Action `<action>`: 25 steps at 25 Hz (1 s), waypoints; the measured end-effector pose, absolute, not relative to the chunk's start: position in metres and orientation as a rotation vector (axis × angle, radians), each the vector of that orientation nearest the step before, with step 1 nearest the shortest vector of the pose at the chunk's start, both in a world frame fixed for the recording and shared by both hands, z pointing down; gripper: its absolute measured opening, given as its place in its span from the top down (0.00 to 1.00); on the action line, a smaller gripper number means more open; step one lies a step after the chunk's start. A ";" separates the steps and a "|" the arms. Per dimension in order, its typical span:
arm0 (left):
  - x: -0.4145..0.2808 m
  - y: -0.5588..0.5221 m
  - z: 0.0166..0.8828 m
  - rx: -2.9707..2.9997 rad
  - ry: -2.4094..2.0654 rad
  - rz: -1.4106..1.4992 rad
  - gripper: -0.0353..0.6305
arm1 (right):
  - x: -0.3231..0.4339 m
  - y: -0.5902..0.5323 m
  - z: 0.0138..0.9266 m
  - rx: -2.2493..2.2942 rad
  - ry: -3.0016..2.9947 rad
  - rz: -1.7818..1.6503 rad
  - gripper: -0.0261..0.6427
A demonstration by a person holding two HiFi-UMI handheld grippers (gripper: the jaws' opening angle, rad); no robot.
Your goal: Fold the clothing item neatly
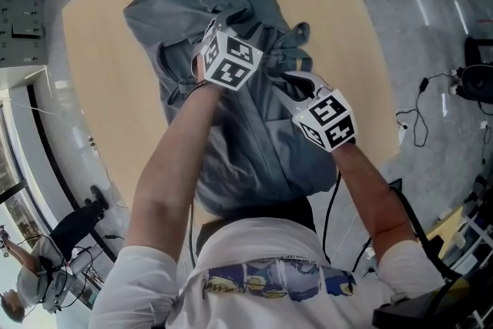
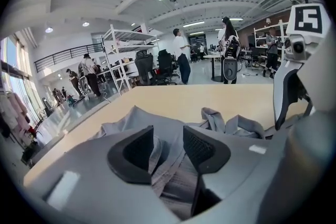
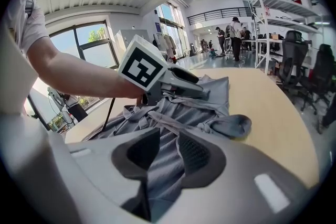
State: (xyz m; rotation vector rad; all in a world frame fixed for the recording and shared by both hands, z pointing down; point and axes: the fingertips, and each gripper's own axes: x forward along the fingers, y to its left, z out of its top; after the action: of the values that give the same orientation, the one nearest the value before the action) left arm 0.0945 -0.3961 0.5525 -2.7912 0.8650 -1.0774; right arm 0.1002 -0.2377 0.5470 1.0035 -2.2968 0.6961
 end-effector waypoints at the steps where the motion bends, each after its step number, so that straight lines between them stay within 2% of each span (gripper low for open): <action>1: 0.090 -0.396 0.547 -2.793 0.879 -1.062 0.67 | 0.099 -0.238 0.546 1.004 -2.296 0.689 0.81; 11: 0.025 -0.348 0.486 -2.755 1.054 -0.914 0.67 | 0.113 -0.220 0.517 1.072 -2.286 0.530 0.81; 25: -0.099 -0.099 0.417 -2.762 1.235 -0.757 0.67 | 0.067 -0.050 0.437 1.082 -2.311 0.274 0.81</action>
State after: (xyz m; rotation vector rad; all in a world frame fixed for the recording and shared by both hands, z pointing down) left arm -0.0989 -0.0995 0.4175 -2.7616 1.2354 -0.7568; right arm 0.0667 -0.0499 0.4372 1.0818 -2.3114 0.2744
